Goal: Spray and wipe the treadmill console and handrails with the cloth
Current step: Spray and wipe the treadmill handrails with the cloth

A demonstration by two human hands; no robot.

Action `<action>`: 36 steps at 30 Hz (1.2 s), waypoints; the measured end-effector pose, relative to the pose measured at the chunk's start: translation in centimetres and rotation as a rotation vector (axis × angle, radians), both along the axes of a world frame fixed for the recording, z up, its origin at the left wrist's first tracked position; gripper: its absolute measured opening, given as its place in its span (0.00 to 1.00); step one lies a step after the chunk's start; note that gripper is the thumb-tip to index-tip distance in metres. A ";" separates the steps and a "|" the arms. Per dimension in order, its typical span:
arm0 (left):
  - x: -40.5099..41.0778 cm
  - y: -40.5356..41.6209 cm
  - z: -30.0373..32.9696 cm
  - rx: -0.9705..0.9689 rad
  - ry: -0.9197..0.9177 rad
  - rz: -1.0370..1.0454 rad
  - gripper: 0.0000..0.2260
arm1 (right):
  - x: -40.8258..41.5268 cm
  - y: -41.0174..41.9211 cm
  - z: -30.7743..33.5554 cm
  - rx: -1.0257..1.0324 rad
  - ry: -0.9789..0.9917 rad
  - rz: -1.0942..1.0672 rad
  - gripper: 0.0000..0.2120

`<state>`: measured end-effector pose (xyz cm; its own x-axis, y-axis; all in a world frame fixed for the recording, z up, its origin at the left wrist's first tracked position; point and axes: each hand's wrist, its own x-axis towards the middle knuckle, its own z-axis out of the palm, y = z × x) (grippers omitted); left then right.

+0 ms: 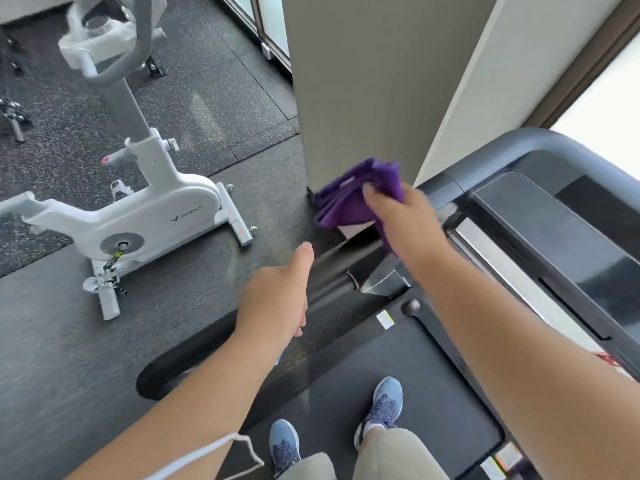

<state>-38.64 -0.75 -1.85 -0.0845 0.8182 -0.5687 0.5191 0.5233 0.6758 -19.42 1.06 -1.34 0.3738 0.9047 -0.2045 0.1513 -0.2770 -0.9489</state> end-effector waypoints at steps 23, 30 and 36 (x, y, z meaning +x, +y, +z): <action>-10.2 -1.3 0.6 0.267 0.263 -0.138 0.35 | -1.1 -6.3 5.2 0.247 0.546 -0.664 0.08; -14.5 -2.0 0.4 0.320 0.390 -0.138 0.36 | -2.3 -6.2 4.1 0.221 0.450 -0.636 0.10; -17.0 -3.2 -0.4 0.327 0.432 -0.148 0.31 | -3.3 -6.6 3.5 0.191 0.309 -0.671 0.06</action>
